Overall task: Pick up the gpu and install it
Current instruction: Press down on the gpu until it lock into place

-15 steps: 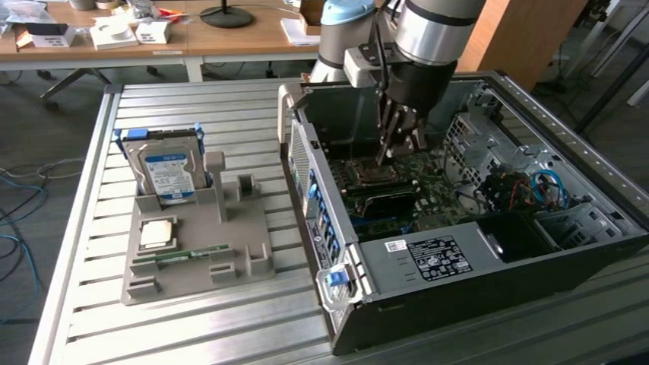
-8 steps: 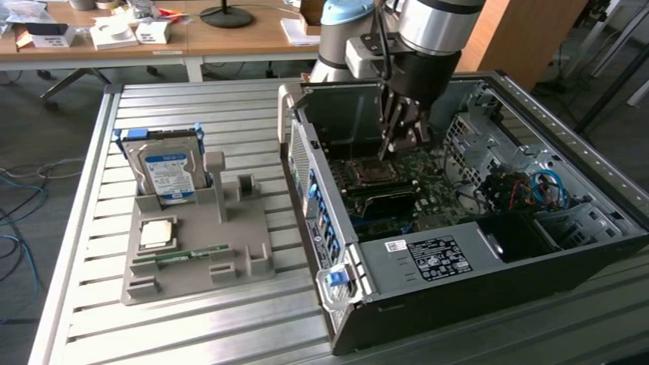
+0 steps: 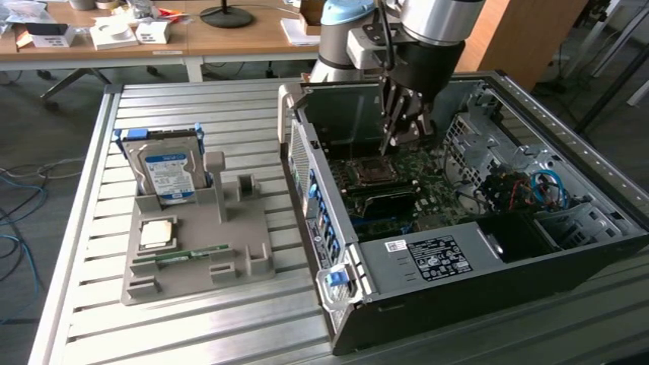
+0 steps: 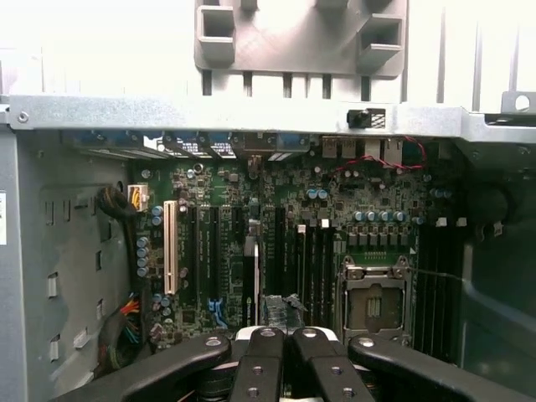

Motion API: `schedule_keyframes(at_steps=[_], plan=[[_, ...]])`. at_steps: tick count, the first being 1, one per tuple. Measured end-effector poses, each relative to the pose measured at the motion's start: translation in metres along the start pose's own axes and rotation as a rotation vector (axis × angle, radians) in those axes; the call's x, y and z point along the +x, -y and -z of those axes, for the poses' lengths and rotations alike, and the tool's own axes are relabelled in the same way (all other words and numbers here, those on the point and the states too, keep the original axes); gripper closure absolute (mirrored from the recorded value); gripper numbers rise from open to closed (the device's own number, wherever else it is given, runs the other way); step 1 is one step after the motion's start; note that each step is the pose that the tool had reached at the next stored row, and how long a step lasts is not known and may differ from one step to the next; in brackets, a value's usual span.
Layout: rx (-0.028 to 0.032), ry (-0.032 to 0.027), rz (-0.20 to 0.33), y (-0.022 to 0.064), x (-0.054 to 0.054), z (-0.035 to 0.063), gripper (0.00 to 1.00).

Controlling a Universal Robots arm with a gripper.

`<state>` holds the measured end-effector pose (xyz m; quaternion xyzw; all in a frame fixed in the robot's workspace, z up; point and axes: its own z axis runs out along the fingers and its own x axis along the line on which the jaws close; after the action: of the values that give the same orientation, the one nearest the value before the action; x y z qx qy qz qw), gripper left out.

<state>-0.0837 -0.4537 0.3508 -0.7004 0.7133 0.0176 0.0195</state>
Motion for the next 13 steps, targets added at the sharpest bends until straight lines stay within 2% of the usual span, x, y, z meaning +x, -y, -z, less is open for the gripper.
schedule_keyframes(at_steps=[13], plan=[[-0.0001,-0.0002,0.000,0.0039,-0.0001,0.0002,0.89]])
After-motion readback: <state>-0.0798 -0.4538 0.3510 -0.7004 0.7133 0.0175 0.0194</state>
